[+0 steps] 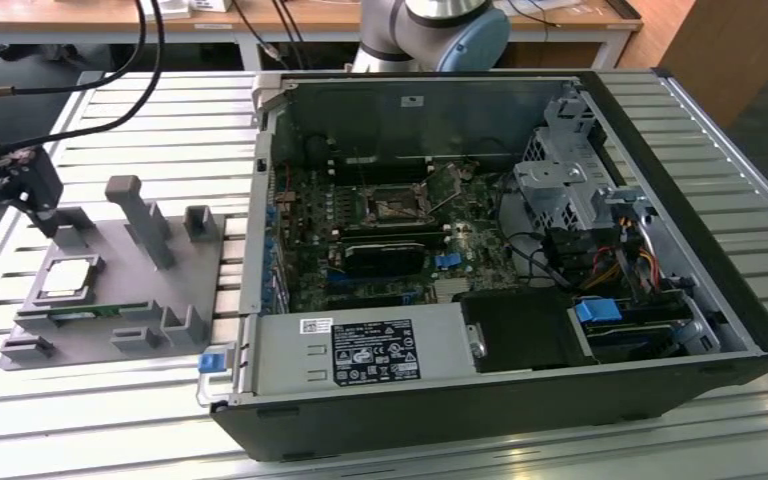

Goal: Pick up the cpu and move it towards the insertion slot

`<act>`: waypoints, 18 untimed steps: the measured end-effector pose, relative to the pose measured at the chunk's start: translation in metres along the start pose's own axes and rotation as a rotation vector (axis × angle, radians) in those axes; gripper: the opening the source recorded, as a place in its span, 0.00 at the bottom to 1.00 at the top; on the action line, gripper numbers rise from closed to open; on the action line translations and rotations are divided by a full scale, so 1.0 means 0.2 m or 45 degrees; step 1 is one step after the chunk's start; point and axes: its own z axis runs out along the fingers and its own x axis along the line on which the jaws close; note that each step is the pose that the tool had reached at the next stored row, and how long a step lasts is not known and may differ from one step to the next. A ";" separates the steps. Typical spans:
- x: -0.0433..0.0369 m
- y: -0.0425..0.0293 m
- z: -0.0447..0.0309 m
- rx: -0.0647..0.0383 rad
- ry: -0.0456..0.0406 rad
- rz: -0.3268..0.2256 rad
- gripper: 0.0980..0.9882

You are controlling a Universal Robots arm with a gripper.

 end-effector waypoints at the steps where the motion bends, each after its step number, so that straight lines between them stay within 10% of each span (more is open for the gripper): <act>1: 0.000 -0.004 0.006 0.000 0.000 0.000 0.70; 18: 0.000 -0.016 0.069 0.000 0.000 0.000 0.70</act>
